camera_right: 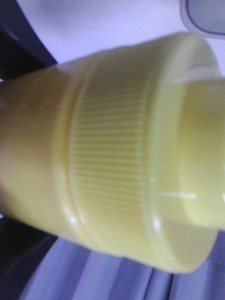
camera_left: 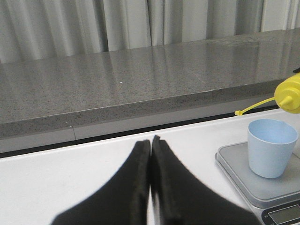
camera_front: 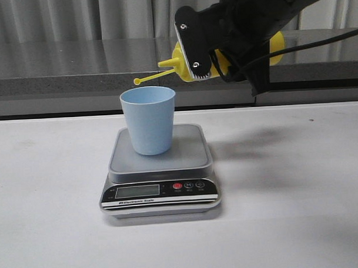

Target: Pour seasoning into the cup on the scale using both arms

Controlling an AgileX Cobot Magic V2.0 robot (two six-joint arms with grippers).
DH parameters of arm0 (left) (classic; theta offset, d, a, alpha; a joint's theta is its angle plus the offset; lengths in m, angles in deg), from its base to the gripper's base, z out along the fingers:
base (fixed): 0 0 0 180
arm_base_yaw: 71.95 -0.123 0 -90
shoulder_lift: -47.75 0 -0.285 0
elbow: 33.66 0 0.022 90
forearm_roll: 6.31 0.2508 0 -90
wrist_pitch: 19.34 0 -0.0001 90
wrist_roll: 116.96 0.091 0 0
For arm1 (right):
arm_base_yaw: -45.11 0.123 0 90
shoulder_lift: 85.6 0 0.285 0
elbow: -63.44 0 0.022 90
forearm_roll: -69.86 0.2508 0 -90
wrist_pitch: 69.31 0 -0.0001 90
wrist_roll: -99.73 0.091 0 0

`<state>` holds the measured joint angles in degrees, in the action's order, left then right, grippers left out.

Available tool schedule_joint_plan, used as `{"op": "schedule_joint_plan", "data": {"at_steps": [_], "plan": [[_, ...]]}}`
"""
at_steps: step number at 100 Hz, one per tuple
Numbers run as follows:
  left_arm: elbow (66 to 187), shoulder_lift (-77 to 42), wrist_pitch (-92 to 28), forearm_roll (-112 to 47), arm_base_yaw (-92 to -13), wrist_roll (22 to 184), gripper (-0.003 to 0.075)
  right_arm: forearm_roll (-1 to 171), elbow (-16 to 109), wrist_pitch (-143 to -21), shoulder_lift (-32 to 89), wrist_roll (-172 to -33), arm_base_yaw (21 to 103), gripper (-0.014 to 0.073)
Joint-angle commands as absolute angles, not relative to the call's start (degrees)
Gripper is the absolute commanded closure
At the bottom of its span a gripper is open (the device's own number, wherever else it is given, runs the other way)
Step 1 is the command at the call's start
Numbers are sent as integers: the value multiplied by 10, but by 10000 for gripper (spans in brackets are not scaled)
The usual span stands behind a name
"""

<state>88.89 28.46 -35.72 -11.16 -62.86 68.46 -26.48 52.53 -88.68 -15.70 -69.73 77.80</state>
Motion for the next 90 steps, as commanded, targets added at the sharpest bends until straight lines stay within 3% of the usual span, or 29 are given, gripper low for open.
{"op": "schedule_joint_plan", "data": {"at_steps": [1,67,90], "plan": [[903,280,-314,-114,-630,683,738,-318,543,-910,-129,-699,786,368],[903,280,-314,-114,-630,683,738,-370,543,-926,-129,-697,795,368],[903,280,-314,-114,-630,683,738,-370,543,-926,-128,-617,795,368]]}}
